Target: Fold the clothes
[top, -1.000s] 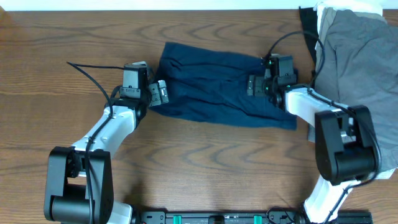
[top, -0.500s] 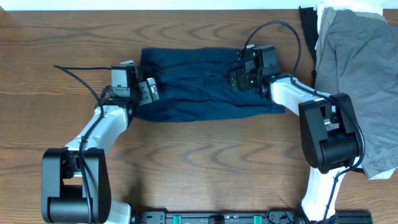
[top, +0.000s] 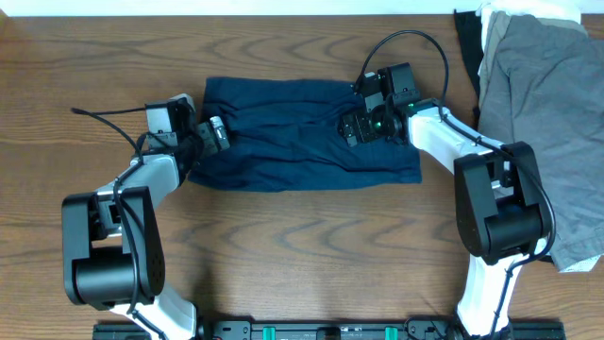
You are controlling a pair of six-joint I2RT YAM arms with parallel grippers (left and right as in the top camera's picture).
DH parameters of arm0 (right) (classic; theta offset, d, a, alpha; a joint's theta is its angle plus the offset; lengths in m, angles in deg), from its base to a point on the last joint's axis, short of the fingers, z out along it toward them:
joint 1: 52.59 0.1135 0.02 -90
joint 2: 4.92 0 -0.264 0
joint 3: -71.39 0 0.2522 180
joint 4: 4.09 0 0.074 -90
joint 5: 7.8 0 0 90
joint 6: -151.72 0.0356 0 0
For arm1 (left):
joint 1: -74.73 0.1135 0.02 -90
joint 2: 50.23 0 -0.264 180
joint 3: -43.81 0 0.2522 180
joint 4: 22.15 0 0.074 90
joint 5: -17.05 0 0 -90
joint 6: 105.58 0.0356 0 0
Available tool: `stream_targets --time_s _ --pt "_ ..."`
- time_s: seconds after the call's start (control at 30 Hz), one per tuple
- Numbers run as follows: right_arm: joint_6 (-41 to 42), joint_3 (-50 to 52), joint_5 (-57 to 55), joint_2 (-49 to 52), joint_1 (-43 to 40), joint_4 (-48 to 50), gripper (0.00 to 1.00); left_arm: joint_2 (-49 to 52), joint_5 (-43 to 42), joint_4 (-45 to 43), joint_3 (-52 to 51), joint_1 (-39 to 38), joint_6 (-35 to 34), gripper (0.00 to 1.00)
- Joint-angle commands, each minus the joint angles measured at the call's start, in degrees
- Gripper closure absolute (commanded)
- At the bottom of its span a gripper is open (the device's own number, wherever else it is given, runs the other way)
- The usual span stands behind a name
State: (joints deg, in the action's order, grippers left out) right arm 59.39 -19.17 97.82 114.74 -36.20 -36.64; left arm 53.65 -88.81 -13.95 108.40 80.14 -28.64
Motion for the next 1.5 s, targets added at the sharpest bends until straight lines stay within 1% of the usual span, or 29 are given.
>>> stream_targets --time_s 0.0,0.1,0.17,0.2,0.23,0.3,0.33,0.37,0.4,0.43,0.47,0.53,0.63,0.8,0.9,1.07,1.1,1.13,1.17,1.23,1.27,1.3,1.47 --pt "1.0 1.9 2.6 0.0 0.7 -3.3 0.01 1.9 -3.8 -0.4 0.9 -1.0 1.0 0.06" --pt "2.0 1.9 2.6 -1.7 0.4 -4.7 0.01 4.2 -3.8 -0.9 0.9 -3.1 1.0 0.13" --pt "2.7 1.9 2.6 -3.1 0.1 -6.0 0.01 6.1 -3.6 -1.3 0.9 -4.2 1.0 0.2" --pt "2.7 1.9 2.6 -3.9 -0.1 -6.8 0.02 6.9 -3.6 -1.5 0.9 -4.4 1.0 0.28" --pt "2.7 1.9 2.6 -4.7 -0.3 -7.8 0.03 7.8 -3.6 -1.6 0.9 -4.5 1.0 0.43" --pt "2.8 1.9 2.5 -6.3 -1.0 -9.8 0.05 8.8 -3.6 -1.6 0.9 -4.5 1.0 0.64" --pt "3.5 1.9 2.1 -6.9 -1.3 -10.9 0.07 8.9 -3.3 -1.6 0.9 -4.2 1.0 0.72" --pt "4.3 1.9 1.3 -7.3 -1.6 -11.8 0.08 8.9 -3.0 -1.7 0.9 -4.0 1.0 0.77" --pt "5.5 1.9 0.3 -7.7 -1.9 -13.2 0.09 8.7 -2.9 -1.7 0.9 -3.7 1.0 0.86" --pt "6.3 1.9 -0.5 -7.9 -2.3 -14.5 0.11 8.5 -3.0 -1.9 0.9 -3.3 1.0 0.91" --pt "6.9 1.9 -0.7 -8.1 -2.8 -16.0 0.12 8.2 -3.0 -1.9 0.9 -2.8 1.0 0.94" --pt "8.4 1.9 -0.8 -8.1 -3.7 -18.5 0.16 7.3 -3.0 -1.7 0.9 -1.7 0.6 0.94" --pt "10.5 1.9 -0.1 -8.1 -4.9 -21.2 0.17 5.0 -3.0 -0.5 0.9 -0.1 -1.2 0.94" --pt "10.5 1.9 4.4 -8.3 -7.2 -23.3 0.19 -0.5 -3.0 2.4 0.9 1.9 -2.3 0.94" --pt "10.4 2.1 5.6 -8.2 -7.9 -22.9 0.24 -3.9 -2.9 4.3 0.9 1.9 -2.2 0.94" --pt "10.5 3.0 7.5 -7.9 -6.9 -18.8 0.31 -7.6 -2.9 6.6 0.9 1.9 -2.2 0.94" --pt "10.7 3.2 7.6 -7.9 -6.8 -18.0 0.36 -8.2 -2.9 7.0 0.9 1.9 -2.2 0.94" --pt "10.7 3.5 7.6 -7.8 -6.6 -17.2 0.45 -8.6 -2.9 7.5 0.9 1.9 -2.2 0.94" --pt "10.7 3.8 7.6 -7.8 -6.6 -16.6 0.59 -9.0 -2.9 8.0 0.9 1.9 -2.2 0.94" --pt "11.1 4.7 7.5 -7.5 -6.6 -15.5 0.82 -9.7 -2.6 8.9 0.9 1.9 -2.2 0.94" --pt "11.1 5.0 7.5 -7.3 -6.6 -15.1 0.92 -10.1 -2.1 9.4 0.9 1.9 -2.2 0.94" --pt "11.6 5.5 7.3 -6.9 -6.6 -14.5 0.99 -10.4 -1.5 9.8 0.9 1.9 -2.2 0.94" --pt "12.6 7.6 7.3 -4.2 -6.6 -11.8 0.99 -13.7 -1.0 11.8 0.9 1.9 -2.0 0.94"
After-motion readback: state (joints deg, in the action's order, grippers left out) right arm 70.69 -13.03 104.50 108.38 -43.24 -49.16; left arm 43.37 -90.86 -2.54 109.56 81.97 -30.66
